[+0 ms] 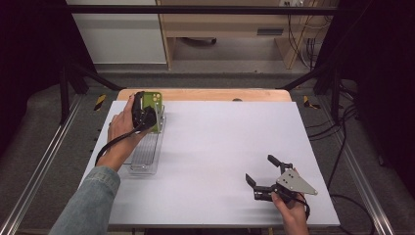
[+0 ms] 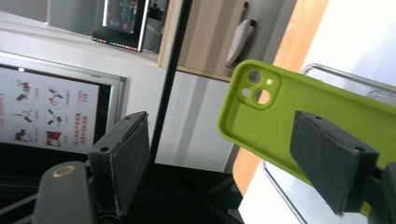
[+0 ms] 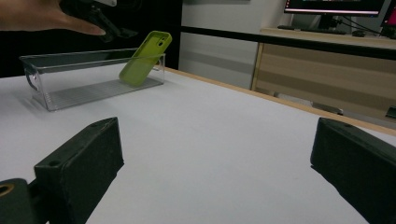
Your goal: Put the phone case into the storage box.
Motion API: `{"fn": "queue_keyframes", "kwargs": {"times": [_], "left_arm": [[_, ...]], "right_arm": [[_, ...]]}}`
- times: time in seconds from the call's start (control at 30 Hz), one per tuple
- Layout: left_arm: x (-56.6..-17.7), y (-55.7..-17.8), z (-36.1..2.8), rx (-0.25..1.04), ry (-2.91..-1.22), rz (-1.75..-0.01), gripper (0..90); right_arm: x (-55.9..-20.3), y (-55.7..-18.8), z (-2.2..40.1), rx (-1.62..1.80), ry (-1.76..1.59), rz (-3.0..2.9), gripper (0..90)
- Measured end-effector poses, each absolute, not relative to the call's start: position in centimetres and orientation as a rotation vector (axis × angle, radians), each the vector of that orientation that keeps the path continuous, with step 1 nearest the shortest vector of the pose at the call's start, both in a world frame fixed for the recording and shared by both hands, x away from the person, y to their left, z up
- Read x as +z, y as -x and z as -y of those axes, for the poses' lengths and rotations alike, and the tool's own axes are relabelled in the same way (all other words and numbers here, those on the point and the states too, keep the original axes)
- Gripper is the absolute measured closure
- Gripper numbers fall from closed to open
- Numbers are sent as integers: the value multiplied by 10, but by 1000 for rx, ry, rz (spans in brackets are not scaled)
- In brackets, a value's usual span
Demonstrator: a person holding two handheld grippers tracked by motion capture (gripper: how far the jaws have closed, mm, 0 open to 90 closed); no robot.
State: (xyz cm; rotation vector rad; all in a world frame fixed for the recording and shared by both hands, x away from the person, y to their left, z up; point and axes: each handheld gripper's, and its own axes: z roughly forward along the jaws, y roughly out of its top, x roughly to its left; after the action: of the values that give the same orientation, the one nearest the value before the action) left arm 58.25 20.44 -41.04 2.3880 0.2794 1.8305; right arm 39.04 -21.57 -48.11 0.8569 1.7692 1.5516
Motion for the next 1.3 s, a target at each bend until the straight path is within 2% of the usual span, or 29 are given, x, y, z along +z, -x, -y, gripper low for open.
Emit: {"fn": "queue_keyframes", "kwargs": {"times": [0.17,0.37,0.83,1.3], "left_arm": [[-407,-576,-200,1796,-2404,-300,129],[-406,-569,-197,1723,-2392,-408,68],[-392,-552,-189,1598,-2318,-538,57],[-393,-545,-189,1554,-2324,-528,50]], "right_arm": [[-481,-390,217,1550,-854,-1766,25],[-480,-390,220,1556,-865,-1756,25],[-479,-390,223,1566,-865,-1746,25],[-479,-390,221,1552,-857,-1757,23]]}}
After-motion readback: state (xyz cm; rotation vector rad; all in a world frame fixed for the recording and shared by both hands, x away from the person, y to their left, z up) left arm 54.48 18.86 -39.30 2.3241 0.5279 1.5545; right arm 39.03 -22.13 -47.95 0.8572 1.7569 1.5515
